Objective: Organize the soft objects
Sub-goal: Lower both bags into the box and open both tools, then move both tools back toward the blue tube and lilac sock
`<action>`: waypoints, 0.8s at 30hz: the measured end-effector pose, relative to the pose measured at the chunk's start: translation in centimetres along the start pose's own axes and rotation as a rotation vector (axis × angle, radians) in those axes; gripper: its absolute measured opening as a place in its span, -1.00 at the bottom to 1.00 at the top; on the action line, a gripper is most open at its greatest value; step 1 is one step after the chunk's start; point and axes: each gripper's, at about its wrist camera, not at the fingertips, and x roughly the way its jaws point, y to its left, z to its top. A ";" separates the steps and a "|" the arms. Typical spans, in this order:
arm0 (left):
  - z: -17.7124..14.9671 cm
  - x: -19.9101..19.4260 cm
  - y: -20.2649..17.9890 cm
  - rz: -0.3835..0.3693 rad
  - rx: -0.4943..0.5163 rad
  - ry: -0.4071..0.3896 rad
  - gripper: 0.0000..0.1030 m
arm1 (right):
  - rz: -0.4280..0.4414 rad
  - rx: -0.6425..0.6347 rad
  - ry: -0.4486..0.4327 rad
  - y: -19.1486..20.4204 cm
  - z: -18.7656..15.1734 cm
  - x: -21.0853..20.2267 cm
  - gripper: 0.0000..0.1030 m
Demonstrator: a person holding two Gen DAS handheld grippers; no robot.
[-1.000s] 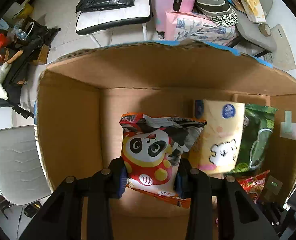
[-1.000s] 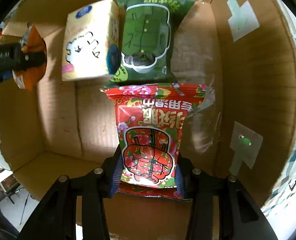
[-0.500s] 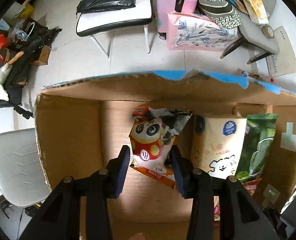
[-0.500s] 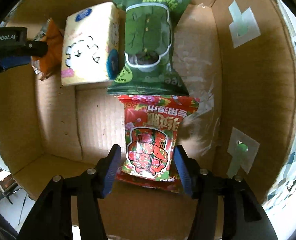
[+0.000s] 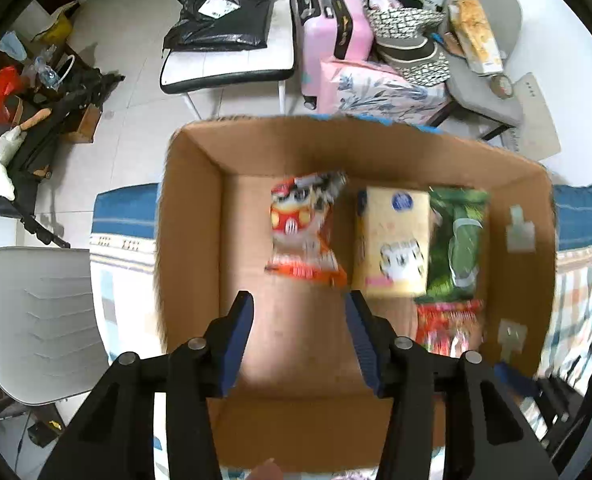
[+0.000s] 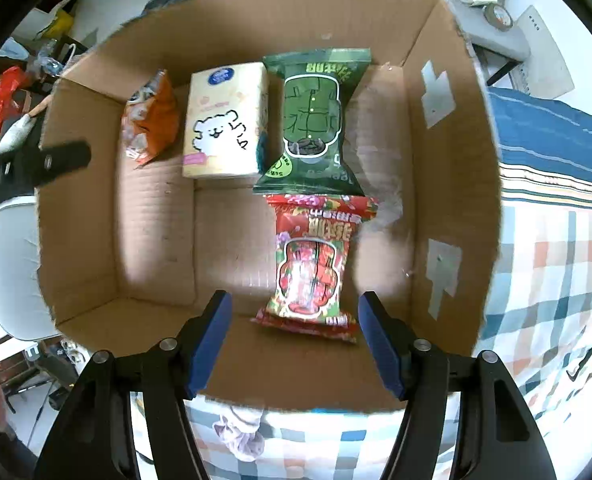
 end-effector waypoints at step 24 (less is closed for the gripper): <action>-13.5 -12.0 -0.6 -0.010 -0.007 -0.293 0.79 | -0.040 -0.013 -0.254 -0.9 -11.5 -11.8 0.74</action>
